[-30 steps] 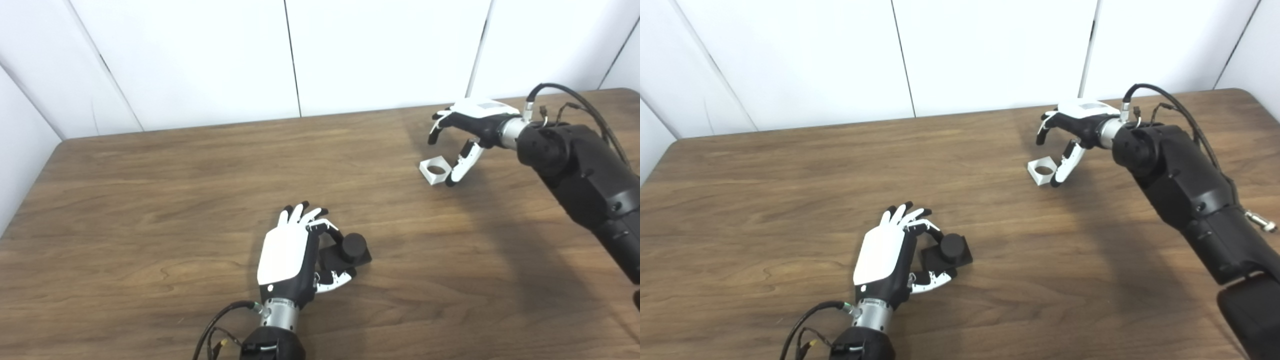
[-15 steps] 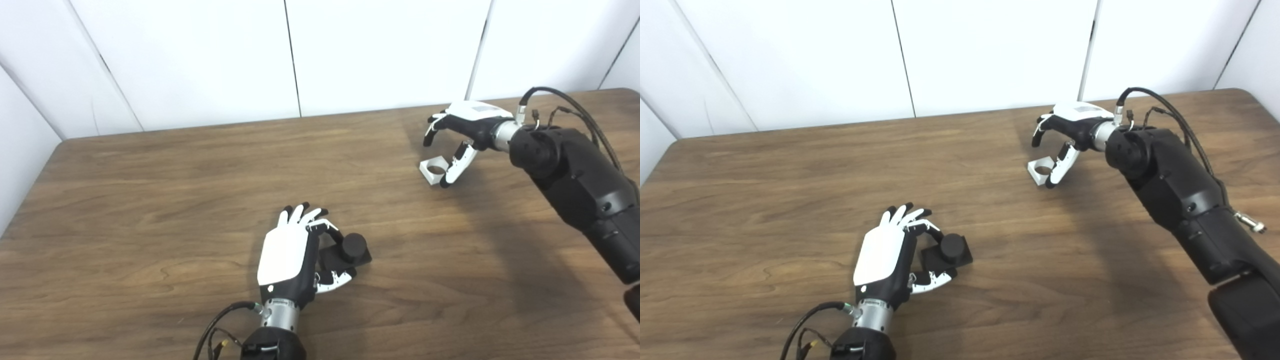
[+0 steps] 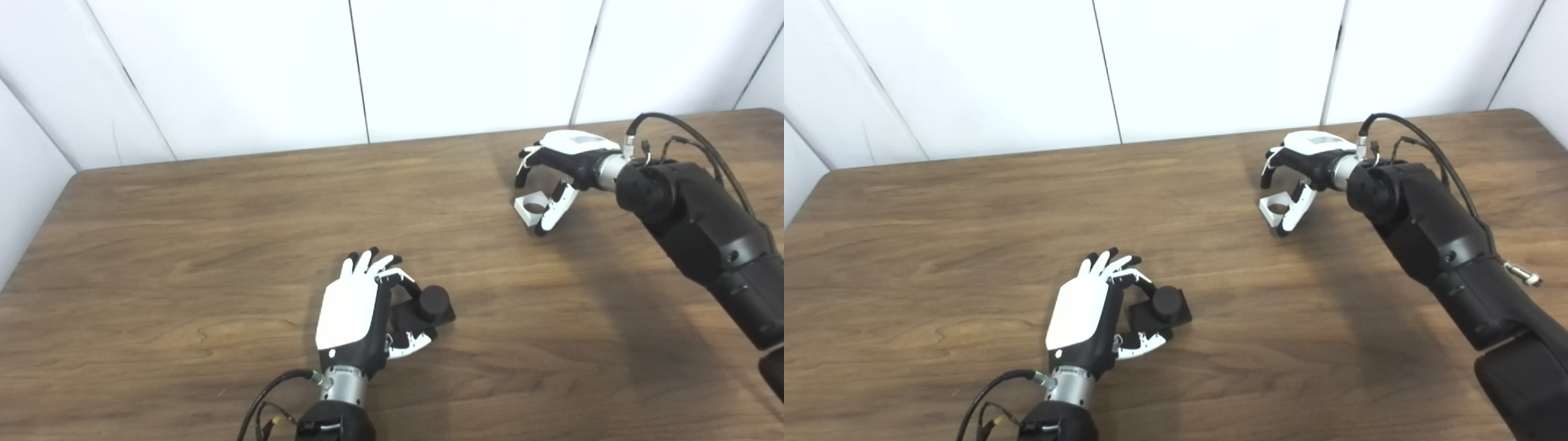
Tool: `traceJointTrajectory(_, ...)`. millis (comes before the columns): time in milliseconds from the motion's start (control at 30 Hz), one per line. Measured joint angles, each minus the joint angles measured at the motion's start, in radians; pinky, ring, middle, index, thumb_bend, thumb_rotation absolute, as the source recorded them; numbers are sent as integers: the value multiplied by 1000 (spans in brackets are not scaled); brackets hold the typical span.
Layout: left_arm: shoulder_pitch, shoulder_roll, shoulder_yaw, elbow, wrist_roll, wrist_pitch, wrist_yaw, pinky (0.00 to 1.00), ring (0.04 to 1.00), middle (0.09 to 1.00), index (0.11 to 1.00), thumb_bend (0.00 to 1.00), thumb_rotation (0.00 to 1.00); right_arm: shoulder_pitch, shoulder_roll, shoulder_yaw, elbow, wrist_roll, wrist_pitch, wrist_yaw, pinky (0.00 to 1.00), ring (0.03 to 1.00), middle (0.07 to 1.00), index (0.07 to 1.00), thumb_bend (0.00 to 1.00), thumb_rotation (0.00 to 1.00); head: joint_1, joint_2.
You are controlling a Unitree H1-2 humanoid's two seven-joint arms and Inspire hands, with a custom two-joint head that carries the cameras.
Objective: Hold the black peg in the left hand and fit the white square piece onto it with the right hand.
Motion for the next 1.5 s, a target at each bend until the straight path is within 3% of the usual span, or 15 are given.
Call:
traceJointTrajectory(433,0,-2,3,0,0,2,-2,1000,968,854,488,515,73,12,0,1,0,11,-16,1,982,1000,927,590,874,135,5,8)
traceJointTrajectory(467,0,-2,3,0,0,2,-2,1000,966,853,487,515,73,13,0,0,0,15,-19,0,982,1000,927,542,704,139,5,8)
traceJointTrajectory(500,0,-3,3,0,0,2,-3,1000,965,852,487,515,73,13,0,0,0,17,-22,-1,982,1000,926,517,617,140,5,8)
traceJointTrajectory(567,0,-3,3,0,0,2,-3,1000,962,851,487,514,73,14,0,-1,0,19,-30,-2,961,1000,924,495,537,142,5,9)
traceJointTrajectory(833,0,-3,5,0,0,1,-3,1000,964,852,487,514,75,17,-12,-6,-1,23,-37,-8,919,998,918,491,525,143,8,6)
traceJointTrajectory(1500,-3,-3,9,0,0,1,-8,1000,960,854,487,515,76,33,-16,-18,-1,29,-70,-34,923,986,905,489,526,144,9,6)
